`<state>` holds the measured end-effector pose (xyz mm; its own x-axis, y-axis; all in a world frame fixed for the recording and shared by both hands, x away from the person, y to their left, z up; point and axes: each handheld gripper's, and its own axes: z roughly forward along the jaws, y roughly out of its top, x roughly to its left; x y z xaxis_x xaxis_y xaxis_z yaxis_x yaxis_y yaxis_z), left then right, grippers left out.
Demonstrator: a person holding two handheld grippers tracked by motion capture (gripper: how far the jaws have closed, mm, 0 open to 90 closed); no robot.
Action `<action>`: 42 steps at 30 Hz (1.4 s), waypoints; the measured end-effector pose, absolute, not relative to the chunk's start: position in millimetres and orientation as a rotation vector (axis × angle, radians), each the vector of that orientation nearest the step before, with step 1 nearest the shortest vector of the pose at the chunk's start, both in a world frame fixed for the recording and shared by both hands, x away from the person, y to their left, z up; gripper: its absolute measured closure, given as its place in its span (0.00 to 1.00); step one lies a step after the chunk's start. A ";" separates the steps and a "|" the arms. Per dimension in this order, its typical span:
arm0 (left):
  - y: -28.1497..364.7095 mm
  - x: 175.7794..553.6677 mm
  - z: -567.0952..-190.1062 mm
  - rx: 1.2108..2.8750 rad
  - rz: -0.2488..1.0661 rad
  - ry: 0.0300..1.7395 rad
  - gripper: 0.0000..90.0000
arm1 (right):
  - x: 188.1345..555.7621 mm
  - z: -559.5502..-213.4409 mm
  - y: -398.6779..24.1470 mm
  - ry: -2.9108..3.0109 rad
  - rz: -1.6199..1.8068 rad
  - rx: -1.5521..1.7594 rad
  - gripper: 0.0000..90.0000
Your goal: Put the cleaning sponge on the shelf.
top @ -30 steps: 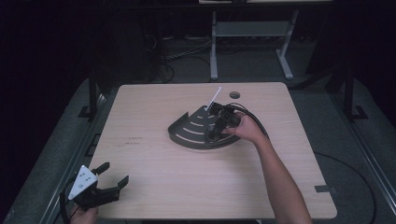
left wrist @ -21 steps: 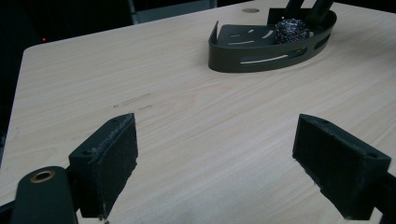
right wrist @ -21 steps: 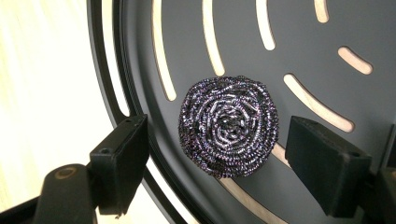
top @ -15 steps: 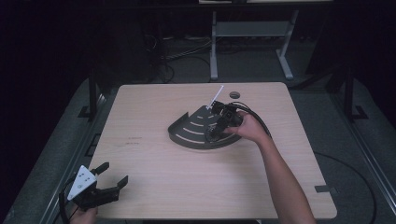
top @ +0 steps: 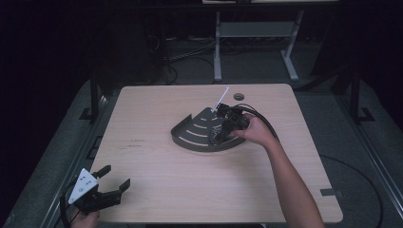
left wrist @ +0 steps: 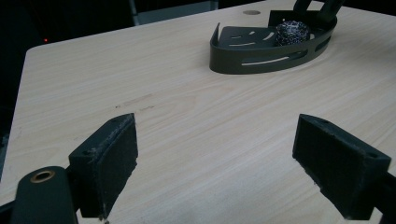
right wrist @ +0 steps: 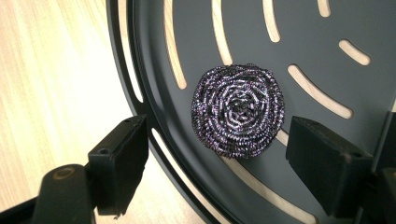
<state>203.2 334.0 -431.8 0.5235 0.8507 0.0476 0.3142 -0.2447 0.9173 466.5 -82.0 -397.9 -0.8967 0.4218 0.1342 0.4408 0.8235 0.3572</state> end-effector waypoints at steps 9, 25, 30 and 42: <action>333.4 202.8 -431.4 1.801 0.702 0.969 0.15 | 458.5 -391.8 -90.4 -2.960 -0.618 -0.697 0.23; 332.0 202.5 -431.2 1.801 0.705 0.966 0.15 | 440.9 -387.8 -105.9 -2.965 -0.642 -0.701 0.23; 331.5 202.5 -431.5 1.803 0.704 0.965 0.15 | 434.3 -386.7 -110.4 -2.965 -0.652 -0.699 0.23; 331.3 202.8 -432.3 1.807 0.703 0.966 0.15 | 421.9 -388.6 -124.8 -2.950 -0.669 -0.726 0.22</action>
